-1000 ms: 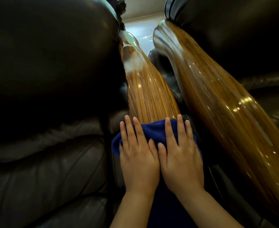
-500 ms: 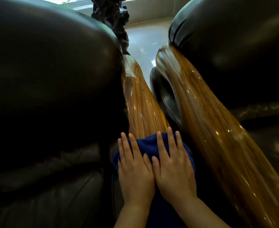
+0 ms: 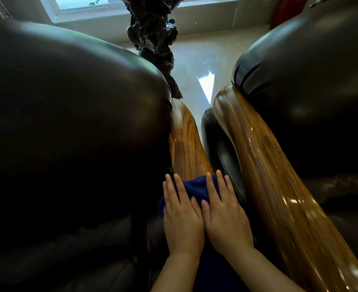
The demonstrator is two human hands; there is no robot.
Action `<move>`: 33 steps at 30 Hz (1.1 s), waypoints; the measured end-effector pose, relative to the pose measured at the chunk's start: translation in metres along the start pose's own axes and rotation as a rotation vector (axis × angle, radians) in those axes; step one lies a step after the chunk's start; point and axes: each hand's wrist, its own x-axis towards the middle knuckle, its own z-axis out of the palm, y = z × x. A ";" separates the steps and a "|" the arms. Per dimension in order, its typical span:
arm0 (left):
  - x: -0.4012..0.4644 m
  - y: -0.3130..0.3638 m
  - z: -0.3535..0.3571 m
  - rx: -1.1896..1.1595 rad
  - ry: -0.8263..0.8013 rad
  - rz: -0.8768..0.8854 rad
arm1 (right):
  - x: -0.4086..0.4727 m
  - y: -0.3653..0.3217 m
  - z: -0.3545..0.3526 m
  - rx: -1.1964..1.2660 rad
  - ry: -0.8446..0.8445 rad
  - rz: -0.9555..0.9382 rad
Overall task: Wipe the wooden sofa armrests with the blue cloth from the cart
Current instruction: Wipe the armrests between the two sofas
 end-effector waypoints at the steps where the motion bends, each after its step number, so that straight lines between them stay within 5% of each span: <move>1: 0.007 0.002 -0.001 0.003 -0.009 0.001 | 0.007 -0.001 -0.001 0.012 -0.007 0.004; 12: 0.052 0.004 0.000 0.005 -0.034 0.041 | 0.058 0.002 -0.003 0.148 -0.095 0.034; 16: 0.074 0.005 0.004 0.178 0.027 0.031 | 0.083 0.003 0.000 0.182 -0.127 0.056; 24: 0.116 0.016 -0.012 0.216 -0.036 -0.064 | 0.138 0.007 -0.009 0.063 -0.273 0.136; 29: 0.098 0.016 -0.049 0.170 0.215 0.084 | 0.129 0.030 -0.043 0.293 -0.072 0.014; 33: 0.087 0.015 -0.049 0.160 0.040 0.174 | 0.116 0.030 -0.046 0.401 -0.253 -0.077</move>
